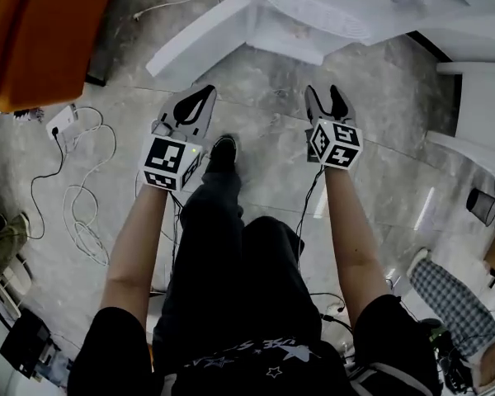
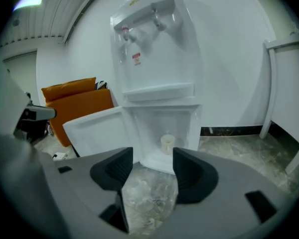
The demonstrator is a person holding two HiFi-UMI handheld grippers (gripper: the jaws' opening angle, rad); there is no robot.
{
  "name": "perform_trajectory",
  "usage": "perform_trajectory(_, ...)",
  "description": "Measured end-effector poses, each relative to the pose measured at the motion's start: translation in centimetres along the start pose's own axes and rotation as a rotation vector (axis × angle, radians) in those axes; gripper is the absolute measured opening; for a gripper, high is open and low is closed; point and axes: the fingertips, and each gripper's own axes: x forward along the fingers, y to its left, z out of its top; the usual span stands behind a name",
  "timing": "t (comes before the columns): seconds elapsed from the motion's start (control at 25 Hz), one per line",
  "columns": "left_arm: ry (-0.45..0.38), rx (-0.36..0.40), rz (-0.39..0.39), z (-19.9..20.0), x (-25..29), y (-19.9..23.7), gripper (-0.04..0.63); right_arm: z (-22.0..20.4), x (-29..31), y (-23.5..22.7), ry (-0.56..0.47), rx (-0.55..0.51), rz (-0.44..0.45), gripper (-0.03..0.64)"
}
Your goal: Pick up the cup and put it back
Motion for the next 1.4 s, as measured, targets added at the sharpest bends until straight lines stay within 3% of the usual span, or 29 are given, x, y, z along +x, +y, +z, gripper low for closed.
perform_trajectory(0.32,-0.06,0.044,-0.059,-7.0,8.8,3.7,0.011,-3.9,15.5,-3.7,-0.046,0.05,-0.02,0.181)
perform_trajectory(0.6,-0.155,0.066,-0.014,-10.2,12.7,6.1,0.011,-5.5,23.7,-6.2,-0.042,-0.058,-0.086,0.149)
perform_trajectory(0.8,-0.158,0.069,-0.026,-11.6,14.1,6.5,0.011,-6.9,26.8,-7.4,0.01,-0.045,-0.134,0.156)
perform_trajectory(1.08,-0.178,0.051,-0.06,-12.2,14.0,5.9,0.011,-6.8,29.3,-7.1,0.042,-0.119,-0.157,0.154)
perform_trajectory(1.2,-0.171,0.049,-0.061,-12.5,13.9,5.9,0.011,-7.0,29.7,-7.9,0.075,-0.087,-0.203,0.059)
perform_trajectory(1.4,-0.142,0.04,-0.043,-13.1,13.7,6.1,0.011,-6.8,28.7,-7.5,0.059,-0.072,-0.173,0.048)
